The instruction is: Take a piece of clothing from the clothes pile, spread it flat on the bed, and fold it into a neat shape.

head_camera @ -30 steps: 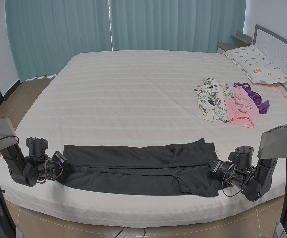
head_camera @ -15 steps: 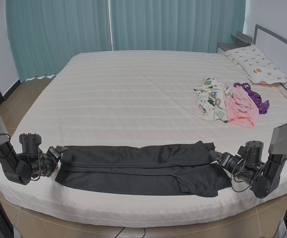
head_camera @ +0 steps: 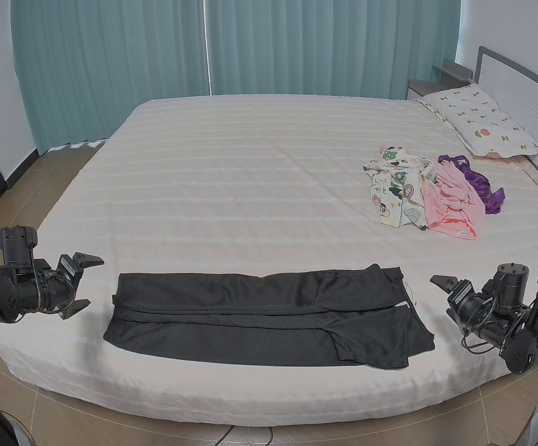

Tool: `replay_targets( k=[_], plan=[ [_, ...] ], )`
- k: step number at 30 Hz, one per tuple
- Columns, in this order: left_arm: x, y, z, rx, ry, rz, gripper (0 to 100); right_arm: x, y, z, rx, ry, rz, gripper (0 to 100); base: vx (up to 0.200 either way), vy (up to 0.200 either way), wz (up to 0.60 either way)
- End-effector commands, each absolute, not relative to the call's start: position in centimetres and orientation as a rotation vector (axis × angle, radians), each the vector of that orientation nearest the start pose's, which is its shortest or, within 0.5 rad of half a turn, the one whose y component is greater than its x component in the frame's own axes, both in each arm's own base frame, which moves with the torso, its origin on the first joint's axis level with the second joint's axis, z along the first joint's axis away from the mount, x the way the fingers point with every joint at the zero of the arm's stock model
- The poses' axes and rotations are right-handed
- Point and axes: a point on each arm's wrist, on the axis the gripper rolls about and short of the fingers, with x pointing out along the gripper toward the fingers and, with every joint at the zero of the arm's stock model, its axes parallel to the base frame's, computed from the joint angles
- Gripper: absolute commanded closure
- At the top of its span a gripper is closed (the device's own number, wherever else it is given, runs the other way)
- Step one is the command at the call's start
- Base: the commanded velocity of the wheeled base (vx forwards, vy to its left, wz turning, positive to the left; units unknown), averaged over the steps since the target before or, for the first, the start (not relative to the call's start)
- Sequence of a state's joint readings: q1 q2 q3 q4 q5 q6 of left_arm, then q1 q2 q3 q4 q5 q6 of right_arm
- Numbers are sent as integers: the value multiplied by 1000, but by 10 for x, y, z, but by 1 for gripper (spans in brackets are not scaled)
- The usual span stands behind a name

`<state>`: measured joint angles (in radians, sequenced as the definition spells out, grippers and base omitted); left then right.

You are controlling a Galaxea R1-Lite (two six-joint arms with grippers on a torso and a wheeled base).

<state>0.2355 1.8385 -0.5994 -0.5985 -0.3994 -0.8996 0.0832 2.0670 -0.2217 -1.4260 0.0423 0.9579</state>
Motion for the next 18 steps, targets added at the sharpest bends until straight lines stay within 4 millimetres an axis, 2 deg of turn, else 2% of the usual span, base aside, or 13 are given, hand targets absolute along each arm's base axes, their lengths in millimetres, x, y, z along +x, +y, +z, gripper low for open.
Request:
replay_targets(
  k=[1,7,15,18],
  plan=[
    [288,63,87,-1079,660,116,0,254,11,34,967,454,-109,0,0,0,0],
    [295,63,75,-1078,704,112,0,249,14,31,969,488,-97,0,0,0,0],
    [293,62,74,-1078,734,111,0,249,15,27,965,508,-103,0,0,0,0],
    [295,64,77,-1044,719,97,0,246,15,27,962,514,-105,0,0,200,0]
  ],
)
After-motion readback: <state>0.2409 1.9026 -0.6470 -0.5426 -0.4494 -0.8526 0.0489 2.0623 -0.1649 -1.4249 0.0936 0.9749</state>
